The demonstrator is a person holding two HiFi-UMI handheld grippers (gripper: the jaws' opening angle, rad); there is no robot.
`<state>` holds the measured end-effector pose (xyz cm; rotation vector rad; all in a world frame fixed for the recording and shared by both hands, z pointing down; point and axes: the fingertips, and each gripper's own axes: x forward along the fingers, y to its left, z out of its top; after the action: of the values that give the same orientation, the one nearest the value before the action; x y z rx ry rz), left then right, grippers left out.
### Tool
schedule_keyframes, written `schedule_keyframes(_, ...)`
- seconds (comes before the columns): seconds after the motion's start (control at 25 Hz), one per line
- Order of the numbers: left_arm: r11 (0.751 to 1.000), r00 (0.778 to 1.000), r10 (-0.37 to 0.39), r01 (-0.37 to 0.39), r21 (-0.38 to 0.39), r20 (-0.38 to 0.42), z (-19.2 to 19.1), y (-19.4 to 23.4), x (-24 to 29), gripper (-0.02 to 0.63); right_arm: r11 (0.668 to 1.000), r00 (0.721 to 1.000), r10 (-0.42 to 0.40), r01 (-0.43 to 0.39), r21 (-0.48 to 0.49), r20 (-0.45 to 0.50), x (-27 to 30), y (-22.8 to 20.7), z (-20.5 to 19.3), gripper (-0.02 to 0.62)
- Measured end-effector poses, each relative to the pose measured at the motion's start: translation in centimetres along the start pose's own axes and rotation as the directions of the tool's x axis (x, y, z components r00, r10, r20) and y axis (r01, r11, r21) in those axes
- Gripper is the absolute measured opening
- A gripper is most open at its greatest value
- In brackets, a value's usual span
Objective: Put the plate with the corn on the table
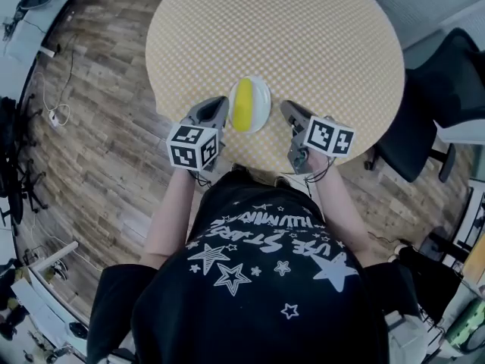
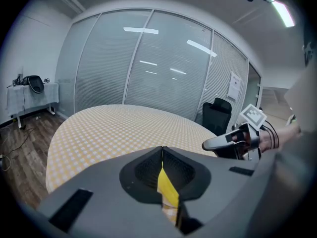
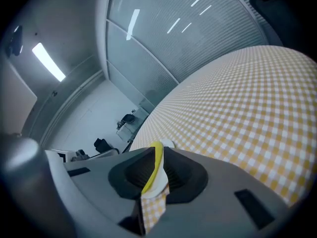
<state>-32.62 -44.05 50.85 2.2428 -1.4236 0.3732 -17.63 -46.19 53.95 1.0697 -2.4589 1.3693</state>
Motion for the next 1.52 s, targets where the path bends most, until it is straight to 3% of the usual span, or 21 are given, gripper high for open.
schedule_keyframes(0.48, 0.994, 0.993, 0.11, -0.11, -0.006, 0.039, 0.2, -4.8, -2.1, 0.009, 0.975, 0.985, 0.161, -0.169, -0.148, -0.061, -3.7, 1.8, 0.6, 0.058)
schedule_keyframes(1.16, 0.956, 0.957, 0.281, -0.272, -0.108, 0.072, -4.3, -15.1, -6.0, 0.009, 0.936, 0.94, 0.284, -0.314, -0.157, -0.191, -12.2, -1.3, -2.7, 0.057)
schedule_keyframes(1.52, 0.948, 0.951, 0.304, -0.296, -0.115, 0.061, -5.9, -16.3, -8.8, 0.009, 0.924, 0.928, 0.313, -0.347, -0.163, -0.199, -13.0, 0.5, -4.8, 0.057)
